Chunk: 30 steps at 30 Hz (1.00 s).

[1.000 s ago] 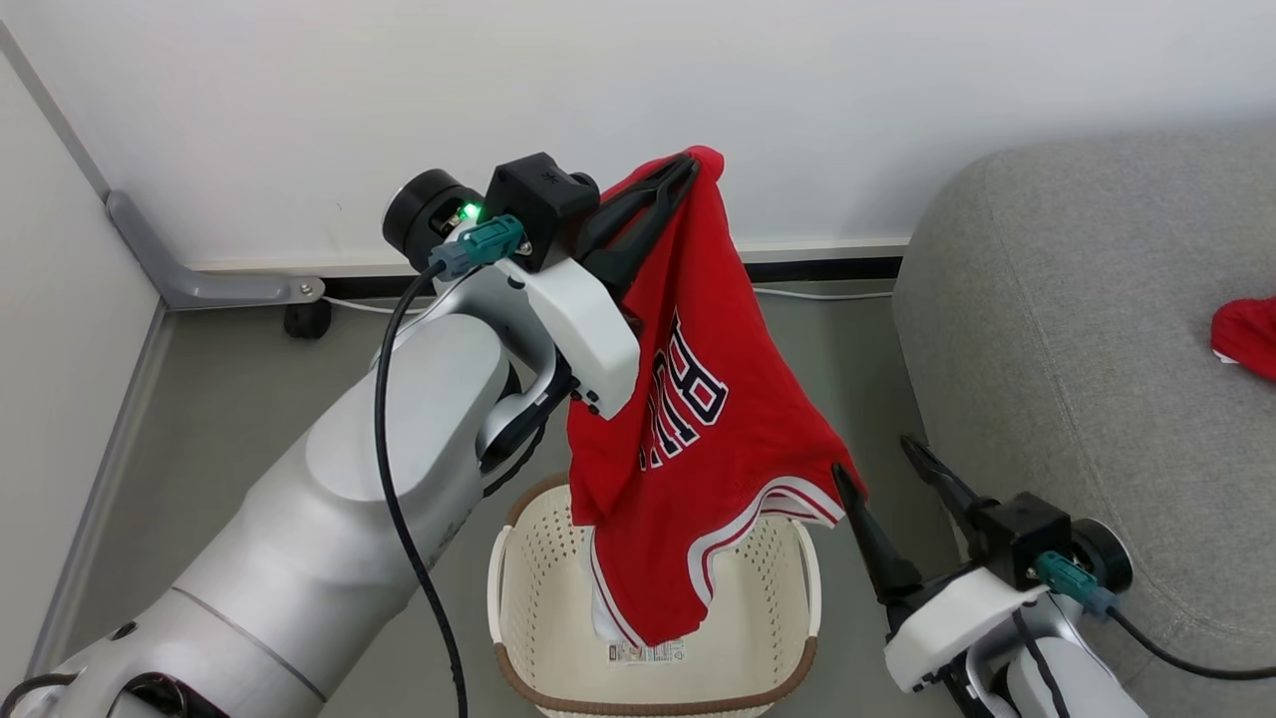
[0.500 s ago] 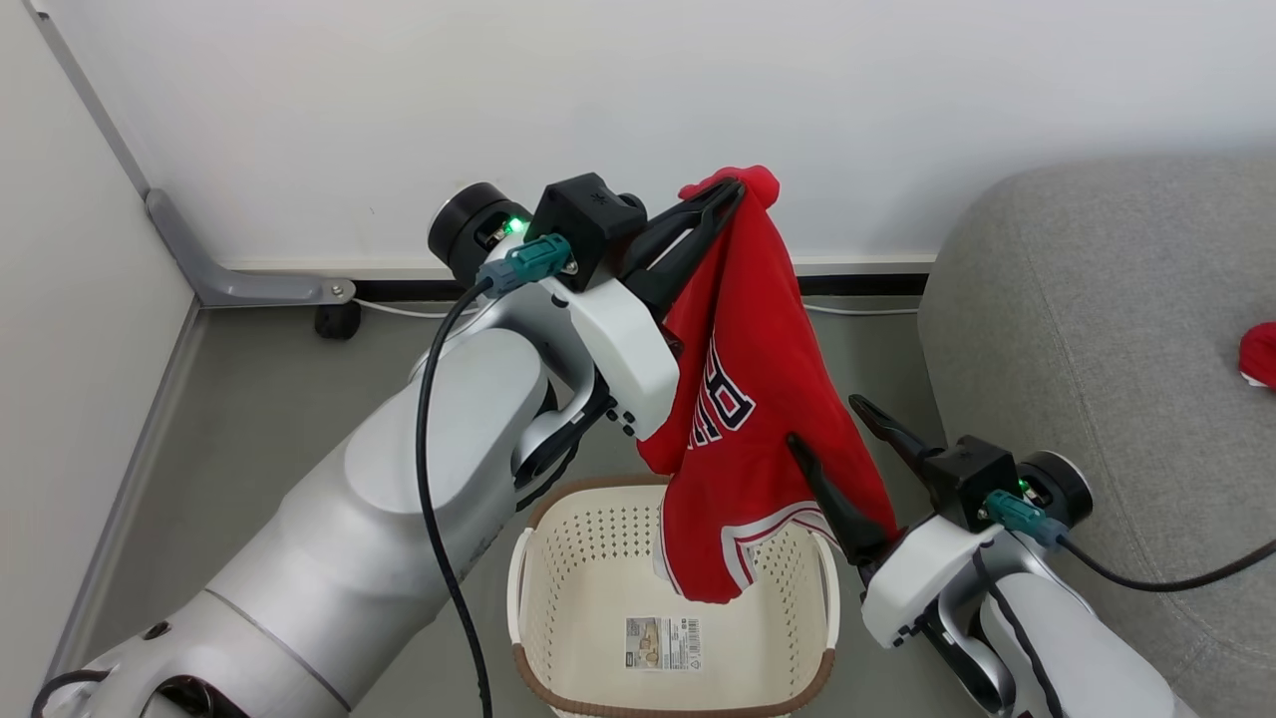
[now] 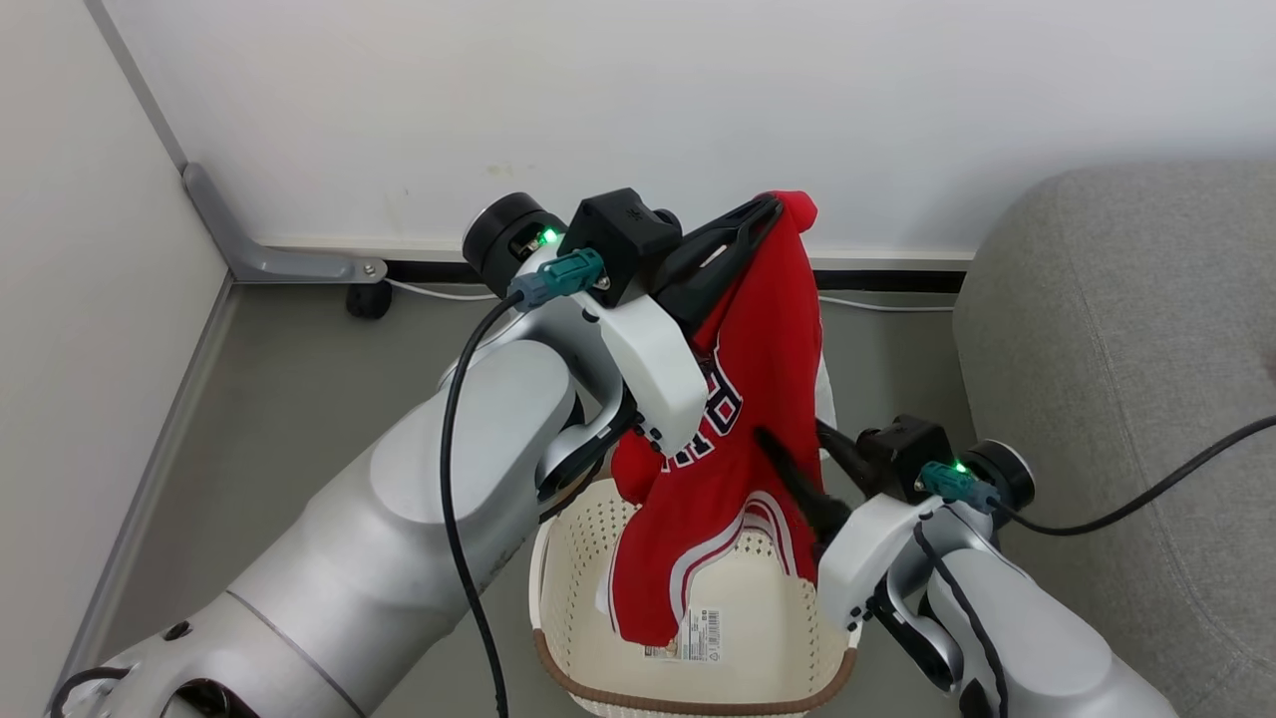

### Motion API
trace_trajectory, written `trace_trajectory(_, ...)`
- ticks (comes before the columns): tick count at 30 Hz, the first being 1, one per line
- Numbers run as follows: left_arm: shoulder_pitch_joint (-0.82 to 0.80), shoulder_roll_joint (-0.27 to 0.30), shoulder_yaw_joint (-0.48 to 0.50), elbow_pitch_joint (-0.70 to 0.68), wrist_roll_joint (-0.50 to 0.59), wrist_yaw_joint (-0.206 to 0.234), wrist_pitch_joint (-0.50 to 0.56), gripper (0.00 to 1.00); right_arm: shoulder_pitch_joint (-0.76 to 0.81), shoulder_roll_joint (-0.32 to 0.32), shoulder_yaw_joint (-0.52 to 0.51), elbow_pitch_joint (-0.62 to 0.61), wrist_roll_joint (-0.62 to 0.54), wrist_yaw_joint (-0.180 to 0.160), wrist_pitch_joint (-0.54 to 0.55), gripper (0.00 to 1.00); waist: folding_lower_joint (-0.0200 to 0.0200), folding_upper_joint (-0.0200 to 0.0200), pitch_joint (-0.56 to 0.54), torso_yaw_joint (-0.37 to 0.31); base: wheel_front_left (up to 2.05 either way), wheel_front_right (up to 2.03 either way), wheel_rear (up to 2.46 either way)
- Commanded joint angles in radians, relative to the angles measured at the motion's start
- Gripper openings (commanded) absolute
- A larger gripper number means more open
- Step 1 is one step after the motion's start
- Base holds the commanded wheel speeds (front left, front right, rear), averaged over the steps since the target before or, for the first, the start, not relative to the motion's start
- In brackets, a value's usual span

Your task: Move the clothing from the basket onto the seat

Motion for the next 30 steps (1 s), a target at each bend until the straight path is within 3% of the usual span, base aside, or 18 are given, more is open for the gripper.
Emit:
trace_trajectory(1, -0.051, 0.018, 0.029, -0.021, -0.008, -0.003, -0.01, 0.0, -0.033, 0.014, 0.005, -0.019, 0.016, 0.003, -0.011, 0.0, 0.0, 0.0, 0.003, 0.003, 0.0, 0.0, 0.0)
trace_trajectory(7, -0.038, 0.018, 0.032, -0.014, -0.026, -0.003, -0.026, 0.0, -0.034, 0.011, -0.009, -0.044, 0.033, 0.003, -0.011, 0.0, 0.0, 0.0, 0.01, 0.0, 0.0, 0.0, 0.0)
trace_trajectory(8, -0.031, 0.019, 0.03, -0.007, -0.028, -0.003, -0.033, 0.6, -0.031, 0.007, -0.015, -0.055, 0.033, 0.003, -0.011, 0.0, 0.0, 0.0, 0.014, -0.005, 0.0, 0.0, 0.0)
trace_trajectory(9, -0.029, 0.019, 0.03, -0.003, -0.029, -0.004, -0.037, 1.0, -0.031, 0.003, -0.018, -0.061, 0.032, 0.003, -0.011, 0.0, 0.0, 0.0, 0.016, -0.009, 0.0, 0.0, 0.0)
trace_trajectory(22, 0.012, 0.034, 0.031, 0.035, -0.03, -0.004, -0.075, 1.0, -0.001, -0.027, -0.109, -0.155, -0.006, 0.003, -0.011, 0.0, 0.0, 0.0, 0.037, -0.066, 0.0, 0.0, 0.0)
trace_trajectory(30, 0.059, 0.038, 0.051, 0.035, -0.021, -0.004, -0.083, 1.0, 0.032, -0.051, -0.17, -0.209, -0.025, 0.003, -0.011, 0.0, 0.0, 0.0, 0.03, -0.142, 0.0, 0.0, 0.0)
